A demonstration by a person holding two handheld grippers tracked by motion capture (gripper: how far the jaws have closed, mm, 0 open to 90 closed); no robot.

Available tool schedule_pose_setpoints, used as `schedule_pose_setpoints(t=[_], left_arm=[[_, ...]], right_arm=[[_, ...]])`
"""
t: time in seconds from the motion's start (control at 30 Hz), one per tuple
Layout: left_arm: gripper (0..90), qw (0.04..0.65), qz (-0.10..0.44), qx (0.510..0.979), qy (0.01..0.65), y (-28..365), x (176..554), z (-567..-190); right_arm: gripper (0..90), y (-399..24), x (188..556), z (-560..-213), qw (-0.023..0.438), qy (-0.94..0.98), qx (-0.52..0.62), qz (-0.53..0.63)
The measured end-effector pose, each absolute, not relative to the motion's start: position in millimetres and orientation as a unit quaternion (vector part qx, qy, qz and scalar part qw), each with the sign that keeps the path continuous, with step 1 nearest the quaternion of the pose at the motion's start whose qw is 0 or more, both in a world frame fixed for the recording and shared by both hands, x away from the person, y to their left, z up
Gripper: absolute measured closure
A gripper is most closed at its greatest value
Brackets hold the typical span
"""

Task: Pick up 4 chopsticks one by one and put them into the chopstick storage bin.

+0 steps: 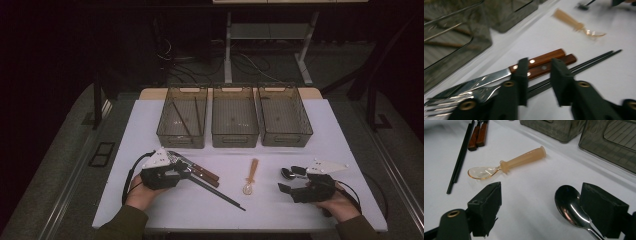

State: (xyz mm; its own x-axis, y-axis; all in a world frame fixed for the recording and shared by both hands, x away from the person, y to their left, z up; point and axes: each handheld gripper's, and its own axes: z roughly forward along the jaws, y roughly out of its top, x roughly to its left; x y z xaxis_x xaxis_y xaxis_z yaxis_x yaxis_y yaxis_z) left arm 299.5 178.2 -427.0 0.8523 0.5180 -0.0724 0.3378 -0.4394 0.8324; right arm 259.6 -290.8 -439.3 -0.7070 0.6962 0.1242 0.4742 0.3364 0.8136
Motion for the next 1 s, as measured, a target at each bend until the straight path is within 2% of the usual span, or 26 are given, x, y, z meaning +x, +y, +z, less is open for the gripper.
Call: schedule_pose_setpoints(t=[0.13,0.2,0.53,1.0], left_arm=[[85.4,0.449,0.090,0.848,0.266,180,308,-430],[88.9,0.440,0.087,0.852,0.269,180,312,-431],[89.1,0.394,0.083,0.873,0.274,178,330,-445],[89.0,0.375,0.083,0.883,0.270,177,328,-448]], right_arm=[[18.0,-287,260,-441,0.124,0.816,0.356,0.439],[18.0,-287,260,-442,0.122,0.818,0.354,0.436],[18.0,-285,260,-441,0.123,0.819,0.351,0.437],[18.0,-282,259,-440,0.123,0.819,0.348,0.440]])
